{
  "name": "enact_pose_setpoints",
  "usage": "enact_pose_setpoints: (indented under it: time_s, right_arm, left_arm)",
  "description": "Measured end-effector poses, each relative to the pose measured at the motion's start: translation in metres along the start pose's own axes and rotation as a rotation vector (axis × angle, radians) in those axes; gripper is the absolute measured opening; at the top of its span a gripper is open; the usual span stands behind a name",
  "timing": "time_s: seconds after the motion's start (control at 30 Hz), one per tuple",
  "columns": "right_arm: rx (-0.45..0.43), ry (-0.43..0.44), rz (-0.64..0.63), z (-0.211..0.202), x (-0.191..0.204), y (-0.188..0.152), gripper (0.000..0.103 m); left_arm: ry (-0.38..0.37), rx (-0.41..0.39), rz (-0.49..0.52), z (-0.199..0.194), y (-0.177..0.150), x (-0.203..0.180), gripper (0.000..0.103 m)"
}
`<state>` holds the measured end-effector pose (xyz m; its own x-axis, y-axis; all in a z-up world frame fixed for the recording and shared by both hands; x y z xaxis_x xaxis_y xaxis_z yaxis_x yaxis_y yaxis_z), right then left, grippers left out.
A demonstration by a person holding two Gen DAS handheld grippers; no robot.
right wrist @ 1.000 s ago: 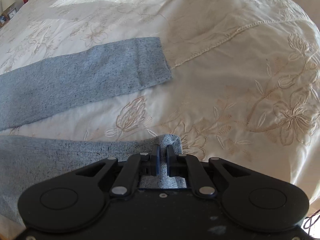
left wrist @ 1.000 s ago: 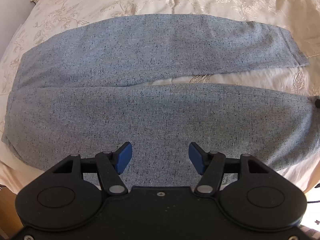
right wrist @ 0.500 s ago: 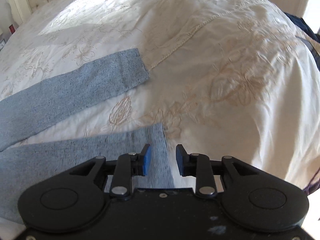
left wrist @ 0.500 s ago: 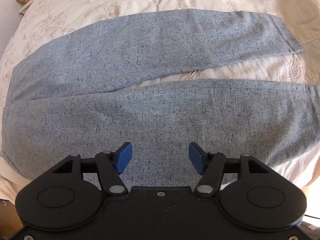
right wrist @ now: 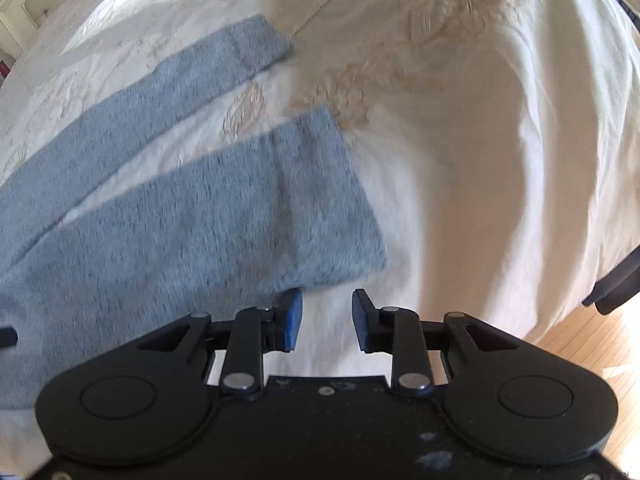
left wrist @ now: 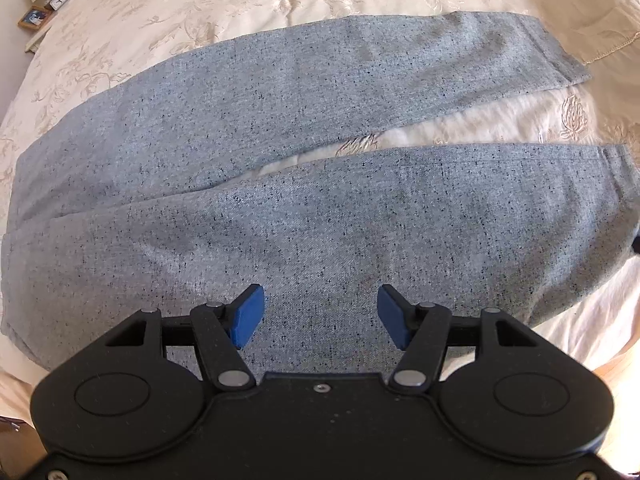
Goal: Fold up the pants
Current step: 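Move the right gripper to a trouser leg cuff and close on it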
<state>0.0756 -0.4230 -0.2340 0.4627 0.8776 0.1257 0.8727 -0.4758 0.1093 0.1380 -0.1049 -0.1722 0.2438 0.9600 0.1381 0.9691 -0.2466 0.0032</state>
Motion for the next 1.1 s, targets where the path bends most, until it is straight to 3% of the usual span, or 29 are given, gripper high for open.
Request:
enact_pose_setpoints:
  time_s: [0.1,0.23,0.43,0.7,1.1]
  right_arm:
    - [-0.09,0.025,0.038,-0.016,-0.001,0.032,0.029]
    - [-0.122,0.026,0.059,-0.023,-0.008,0.052,0.029]
    - [-0.073,0.061,0.084,-0.032,-0.018,0.015,0.03]
    - [0.019,0.118,0.087,-0.005,-0.009,-0.034,0.03]
    - [0.021,0.188,0.195,0.027,0.001,-0.001,0.033]
  left_arm:
    - [0.011,0.001,-0.011,0.009,-0.002,0.003,0.065]
    - [0.023,0.025,-0.028,0.028,-0.001,0.007,0.065]
    - [-0.006,0.073,-0.095,0.062,0.0,0.017,0.068]
    - [-0.014,0.097,-0.135,0.08,0.013,0.023,0.076]
    - [-0.031,0.107,-0.156,0.073,0.039,0.034,0.075]
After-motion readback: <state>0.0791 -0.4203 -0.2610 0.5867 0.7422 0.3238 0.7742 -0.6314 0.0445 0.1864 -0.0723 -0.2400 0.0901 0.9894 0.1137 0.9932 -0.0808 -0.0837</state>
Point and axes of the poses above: each gripper's, at about its wrist camera, not at the fingertips, and z roughly the way its jaws point, x to its left, y to its top, the point moved 5 cm from there along z, roughly the way its jaws point, and after that the axes turned 14 degrees about x, right-handed, at the moved point
